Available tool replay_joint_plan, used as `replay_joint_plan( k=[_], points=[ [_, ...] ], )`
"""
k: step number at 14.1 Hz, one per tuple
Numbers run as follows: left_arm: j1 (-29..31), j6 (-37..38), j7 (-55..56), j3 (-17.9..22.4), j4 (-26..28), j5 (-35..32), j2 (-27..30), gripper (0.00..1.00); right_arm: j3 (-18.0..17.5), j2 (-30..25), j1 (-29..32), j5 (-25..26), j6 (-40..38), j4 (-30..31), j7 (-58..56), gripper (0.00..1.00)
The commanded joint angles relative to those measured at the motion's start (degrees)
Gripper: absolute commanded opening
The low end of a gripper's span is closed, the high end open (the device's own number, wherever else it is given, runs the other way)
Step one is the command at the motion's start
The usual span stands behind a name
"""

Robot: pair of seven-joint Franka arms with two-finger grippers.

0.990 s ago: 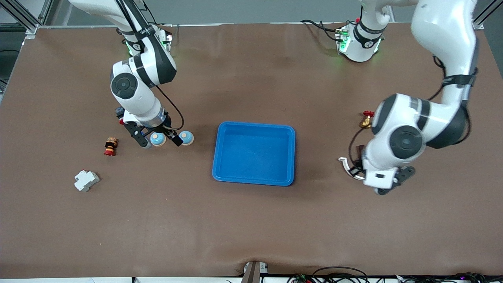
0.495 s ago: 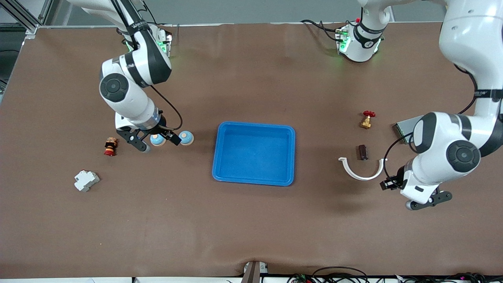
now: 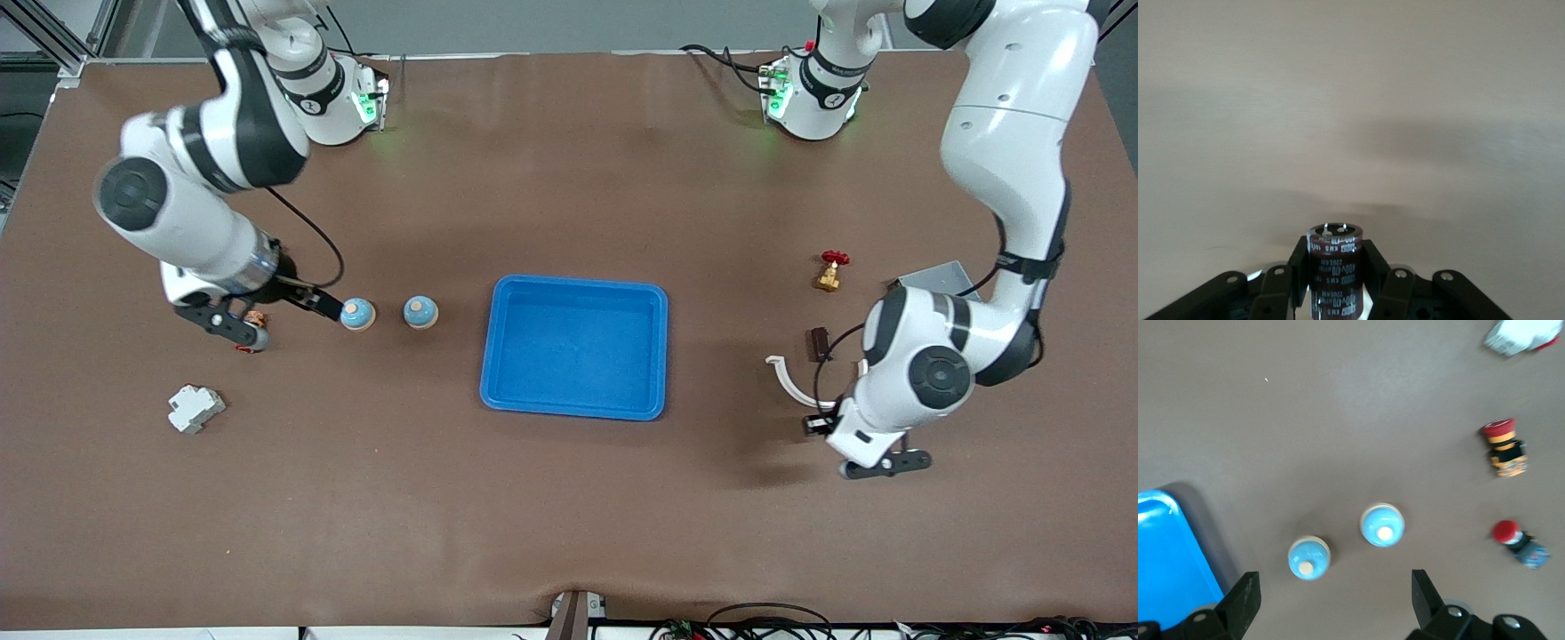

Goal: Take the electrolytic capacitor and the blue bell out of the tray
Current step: 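Set the bell down with the right gripper while the left gripper carries the capacitor, then lower the capacitor inside the arch while the right gripper retracts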

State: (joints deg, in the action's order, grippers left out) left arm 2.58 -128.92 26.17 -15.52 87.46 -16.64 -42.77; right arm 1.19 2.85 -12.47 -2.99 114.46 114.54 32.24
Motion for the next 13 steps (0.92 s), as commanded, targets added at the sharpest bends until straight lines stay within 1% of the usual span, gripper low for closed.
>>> replay_joint_plan(
  k=[1,2,3,5,6,8,13],
  points=[
    [-0.3,-1.68,-0.16,0.67,-1.07,-1.12,-1.17,0.0,-1.36,-5.82,6.29,0.35,-5.37,-0.01,-11.44,1.0],
    [-0.21,-1.77,-0.33,0.67,-1.15,-1.21,-1.44,0.0,-1.54,-6.53,8.93,0.35,-7.65,-0.89,-16.45,1.0],
    [-0.21,-2.47,-0.33,0.76,-1.16,-1.64,-1.87,0.0,-1.1,-7.67,9.74,0.35,-9.76,-1.77,-20.42,1.0],
    [-0.38,-3.96,-0.42,1.63,-1.16,-2.35,-2.49,0.0,0.39,-9.87,10.45,0.35,-12.32,-2.74,-24.05,1.0],
    [-0.3,-4.05,-0.68,1.64,-1.24,-2.35,-2.75,0.0,1.01,-10.57,10.54,0.44,-13.63,-3.62,-25.11,1.0],
    [-0.3,-4.14,-0.69,2.07,-1.24,-2.44,-3.02,0.0,1.63,-10.58,11.85,0.35,-17.93,-7.47,-27.13,1.0],
    [-0.39,-6.16,-0.69,2.34,-1.33,-3.31,-3.9,0.0,1.27,-10.67,13.88,0.35,-28.22,-16.61,-27.58,1.0]
  ],
)
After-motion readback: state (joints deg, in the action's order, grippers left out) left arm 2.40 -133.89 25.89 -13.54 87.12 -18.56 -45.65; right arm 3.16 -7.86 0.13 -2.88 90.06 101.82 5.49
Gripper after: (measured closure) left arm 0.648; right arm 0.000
